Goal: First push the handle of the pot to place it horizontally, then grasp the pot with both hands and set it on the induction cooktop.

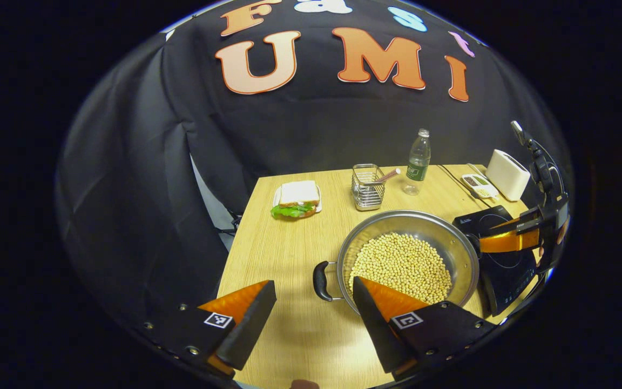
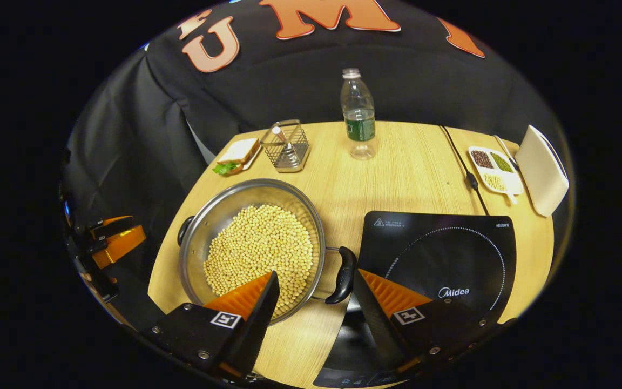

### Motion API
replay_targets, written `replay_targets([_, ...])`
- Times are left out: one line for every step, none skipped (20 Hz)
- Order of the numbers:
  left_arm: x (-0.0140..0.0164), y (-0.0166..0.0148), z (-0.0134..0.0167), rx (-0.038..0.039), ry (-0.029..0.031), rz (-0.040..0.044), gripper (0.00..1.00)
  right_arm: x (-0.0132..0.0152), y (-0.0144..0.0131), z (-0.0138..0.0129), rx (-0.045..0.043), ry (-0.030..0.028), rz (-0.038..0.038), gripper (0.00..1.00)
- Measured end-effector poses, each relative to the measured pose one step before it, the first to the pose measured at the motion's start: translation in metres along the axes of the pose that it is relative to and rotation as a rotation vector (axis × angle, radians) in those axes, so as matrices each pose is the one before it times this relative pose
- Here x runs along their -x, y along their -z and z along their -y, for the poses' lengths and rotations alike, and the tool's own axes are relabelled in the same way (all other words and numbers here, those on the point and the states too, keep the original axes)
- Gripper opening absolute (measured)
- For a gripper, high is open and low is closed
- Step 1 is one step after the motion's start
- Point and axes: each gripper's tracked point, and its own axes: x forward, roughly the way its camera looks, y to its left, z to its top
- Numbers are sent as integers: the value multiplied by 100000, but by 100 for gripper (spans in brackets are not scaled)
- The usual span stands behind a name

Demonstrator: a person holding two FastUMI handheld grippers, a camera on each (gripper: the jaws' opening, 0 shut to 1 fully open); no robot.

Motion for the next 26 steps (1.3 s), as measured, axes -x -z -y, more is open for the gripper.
replay_targets([-905, 74, 61, -21, 990, -495, 90, -672, -13, 337, -705, 2064, -846, 87])
replay_targets([-1024, 239, 92, 746, 1090, -1098, 91, -525, -35, 145, -706, 1183, -1028, 87])
replay_targets([-1004, 382, 114, 567, 681, -1647, 90, -397, 198, 117, -785, 779, -1383, 87])
replay_targets([-1092, 277, 188, 1295, 837, -1549, 90, -443, 165, 17, -337, 269, -1373, 87])
replay_targets([-862, 260, 98, 1321, 993, -1351, 91, -562, 269, 62, -95, 616, -1712, 86])
replay_targets([-739, 461, -32, 1195, 1217, -1500, 91, -586, 282, 27, 148, 705, -1639, 81])
replay_targets([-678, 371, 61, 1228, 903, -1077, 90, -375, 198, 136, 304, 759, -785, 80])
replay_targets([-790, 471, -2, 975, 806, -1385, 91, -354, 74, 134, 147, 759, -695, 77])
replay_targets([-545, 408, -48, 649, 717, -1006, 91, -276, 23, -3, -94, 886, -216, 76])
replay_targets([-536, 359, -94, 450, 480, -1218, 91, -111, -168, 122, -126, 1137, 78, 73])
replay_targets([-586, 285, -76, 27, 403, -1082, 91, -143, -177, 55, -360, 934, 585, 64])
replay_targets([-463, 289, -20, 500, 306, -928, 91, -21, -68, 31, 88, 65, -215, 67])
replay_targets([-478, 263, -13, 702, 56, -1330, 91, -200, -99, -117, 33, -434, 113, 65])
replay_targets([-339, 271, 45, 923, -9, -1060, 91, -89, -2, -295, 883, -1052, 82, 64])
replay_targets([-484, 225, 64, 906, -99, -1058, 92, -276, -79, -168, 890, -883, 456, 63])
replay_targets([-397, 267, 189, 717, -138, -1129, 91, -295, -158, -64, 998, -601, 67, 63])
replay_targets([-358, 198, 114, 636, -5, -929, 92, -260, -105, 170, 255, -314, -47, 63])
replay_targets([-508, 267, -299, 668, -205, -646, 92, -274, -230, 239, -441, -6, -203, 63])
replay_targets([-434, 304, -390, 978, -365, -805, 92, -239, -136, 191, -755, 134, -282, 63])
replay_targets([-155, 438, -528, 278, -597, -908, 92, -512, 31, 177, -706, 143, -506, 63])
replay_targets([-289, 219, -564, 303, -1341, -359, 92, -681, 403, -41, -2, 297, -1494, 63])
replay_targets([-589, 292, 66, 778, -351, -238, 92, -744, 192, -64, 566, 705, -478, 64])
replay_targets([-307, 456, 92, 1297, 94, -1278, 90, -471, 471, -7, 1474, 871, -1384, 64])
replay_targets([-242, 354, 189, 1353, 978, -445, 90, -426, 181, 25, 1254, 1275, -181, 62])
replay_targets([166, -64, 416, 1264, 1340, 585, 89, -141, -185, -46, 780, 825, 958, 67])
replay_targets([-98, -140, 395, 907, 835, 1528, 87, -193, -41, -39, 578, 216, 705, 67])
